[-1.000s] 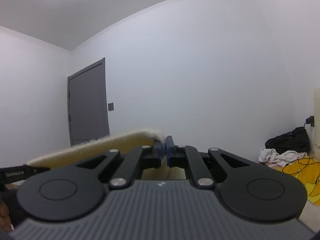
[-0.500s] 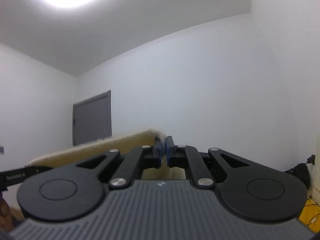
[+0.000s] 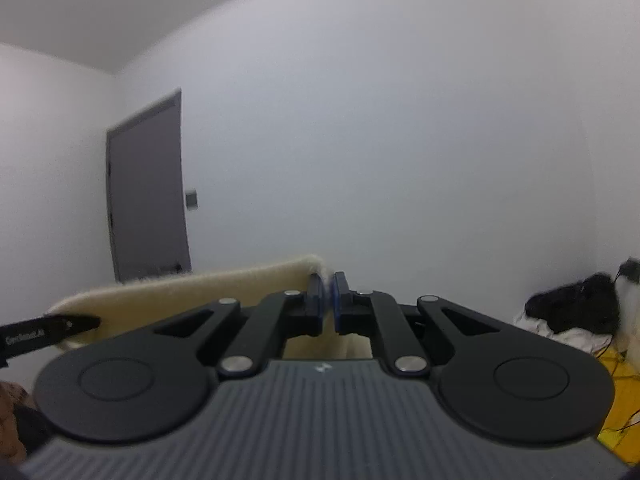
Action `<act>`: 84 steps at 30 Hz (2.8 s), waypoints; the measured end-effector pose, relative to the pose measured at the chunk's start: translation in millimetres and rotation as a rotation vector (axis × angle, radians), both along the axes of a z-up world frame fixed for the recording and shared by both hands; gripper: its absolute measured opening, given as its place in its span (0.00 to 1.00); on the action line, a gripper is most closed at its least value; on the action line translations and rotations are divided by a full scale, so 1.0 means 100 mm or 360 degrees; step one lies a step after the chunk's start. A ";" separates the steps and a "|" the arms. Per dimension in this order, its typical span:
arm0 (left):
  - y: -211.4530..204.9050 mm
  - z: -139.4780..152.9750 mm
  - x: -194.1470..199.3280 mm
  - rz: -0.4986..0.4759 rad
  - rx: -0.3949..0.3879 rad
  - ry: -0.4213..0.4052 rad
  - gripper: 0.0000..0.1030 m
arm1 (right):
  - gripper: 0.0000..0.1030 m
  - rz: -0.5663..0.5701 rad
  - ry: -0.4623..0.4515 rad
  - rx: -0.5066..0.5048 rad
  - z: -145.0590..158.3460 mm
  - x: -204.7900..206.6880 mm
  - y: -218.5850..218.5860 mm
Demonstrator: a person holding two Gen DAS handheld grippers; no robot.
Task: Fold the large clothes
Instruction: 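Raise the blanket high with both grippers, stretching the edge between them, then lower the blanket onto the bed and open both grippers, then grasp the striped blanket edge with the right gripper and pull it across the blanket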
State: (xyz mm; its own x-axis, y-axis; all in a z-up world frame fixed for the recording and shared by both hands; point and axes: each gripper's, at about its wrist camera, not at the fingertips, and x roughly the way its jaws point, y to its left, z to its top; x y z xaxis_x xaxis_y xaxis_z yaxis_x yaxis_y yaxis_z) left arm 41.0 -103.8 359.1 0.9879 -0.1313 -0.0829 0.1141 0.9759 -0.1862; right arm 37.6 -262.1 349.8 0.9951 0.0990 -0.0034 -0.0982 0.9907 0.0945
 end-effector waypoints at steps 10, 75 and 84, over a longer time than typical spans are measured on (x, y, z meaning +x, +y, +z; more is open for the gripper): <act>-0.17 -1.84 2.27 0.0110 0.0012 0.0593 0.17 | 0.05 -0.0255 0.0298 0.0190 -1.77 2.48 -0.34; 0.42 -3.04 -0.51 -0.0276 0.0045 0.0760 0.68 | 0.49 0.0224 0.0950 -0.0068 -3.13 -0.79 0.67; 0.42 -3.40 -0.70 -0.0211 0.0078 0.0820 0.68 | 0.63 0.0172 0.1136 -0.0200 -3.66 -0.97 0.89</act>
State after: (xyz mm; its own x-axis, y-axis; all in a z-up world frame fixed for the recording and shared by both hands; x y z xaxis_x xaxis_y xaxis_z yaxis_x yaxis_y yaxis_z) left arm -28.8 -61.4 19.4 0.7927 -0.2363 -0.5620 0.1431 0.9682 -0.2053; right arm -59.0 -172.7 -16.5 0.7310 0.1526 -0.6651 -0.1531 0.9865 0.0581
